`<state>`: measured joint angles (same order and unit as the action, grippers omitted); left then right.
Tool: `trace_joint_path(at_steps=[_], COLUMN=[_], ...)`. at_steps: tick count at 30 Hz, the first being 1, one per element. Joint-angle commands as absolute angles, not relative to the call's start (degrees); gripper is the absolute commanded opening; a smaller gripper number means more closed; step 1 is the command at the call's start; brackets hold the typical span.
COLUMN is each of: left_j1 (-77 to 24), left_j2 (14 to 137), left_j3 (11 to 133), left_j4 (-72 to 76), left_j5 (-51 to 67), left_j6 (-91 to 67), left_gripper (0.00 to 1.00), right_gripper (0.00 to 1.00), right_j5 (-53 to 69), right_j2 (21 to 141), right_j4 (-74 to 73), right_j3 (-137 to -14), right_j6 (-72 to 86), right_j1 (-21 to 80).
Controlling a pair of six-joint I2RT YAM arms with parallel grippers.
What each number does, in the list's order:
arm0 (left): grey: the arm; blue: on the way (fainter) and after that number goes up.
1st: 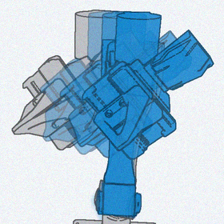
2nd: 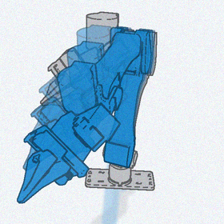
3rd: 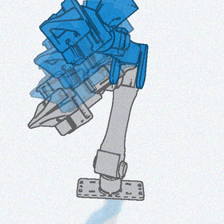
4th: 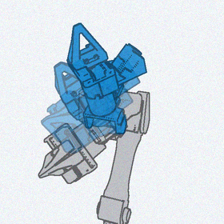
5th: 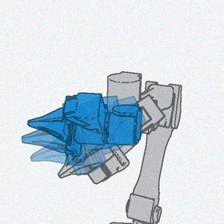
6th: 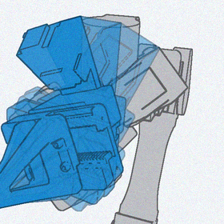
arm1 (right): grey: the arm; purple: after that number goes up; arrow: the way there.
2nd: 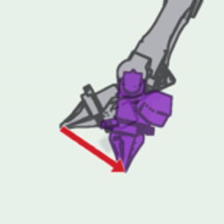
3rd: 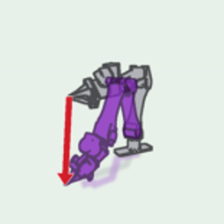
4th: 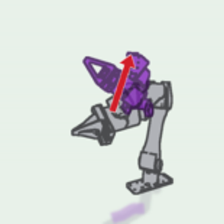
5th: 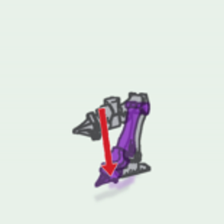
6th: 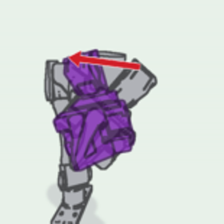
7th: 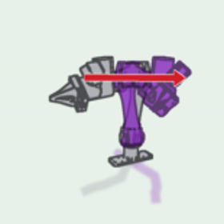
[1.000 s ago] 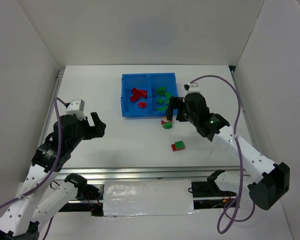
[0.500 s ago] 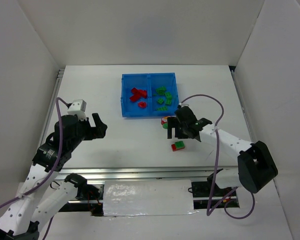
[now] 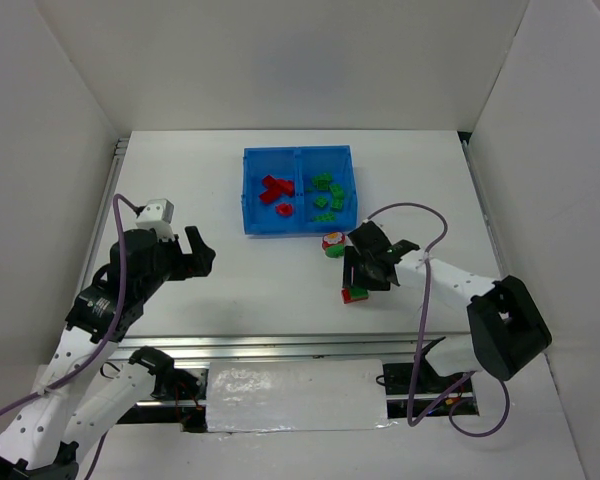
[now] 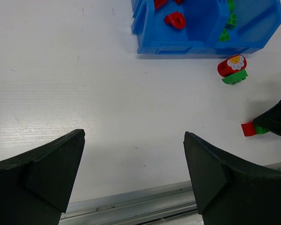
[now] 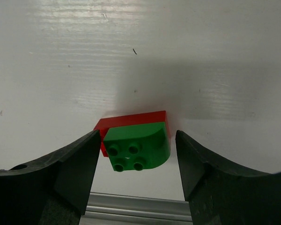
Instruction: Sort the legos into containers by color
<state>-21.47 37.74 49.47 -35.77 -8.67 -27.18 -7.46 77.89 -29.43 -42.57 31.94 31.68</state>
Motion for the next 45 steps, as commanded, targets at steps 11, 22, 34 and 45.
trace_joint_path(at_steps=[11,22,34,45], left_j1=[-21.27,-21.27,-24.69,-44.46], left_j2=[37.53,37.71,36.91,41.75], left_j3=[49.66,49.40,25.42,28.30], left_j4=[-33.66,-32.96,26.92,36.04], left_j5=[-7.73,-6.16,27.75,24.96], left_j6=[-26.46,-26.63,-36.84,-10.11], left_gripper=[0.99,1.00,0.99,0.99], right_gripper=[0.49,0.00,0.00,0.00], right_j5=[-10.46,-6.51,19.55,32.34], right_j2=[78.84,66.91,50.45,49.31], right_j4=[-33.40,-26.56,-2.48,9.67], right_j3=[-43.07,-41.66,-37.00,-39.37], right_j6=[35.60,38.14,61.40,73.56], right_j1=[34.54,34.89,35.07,38.58])
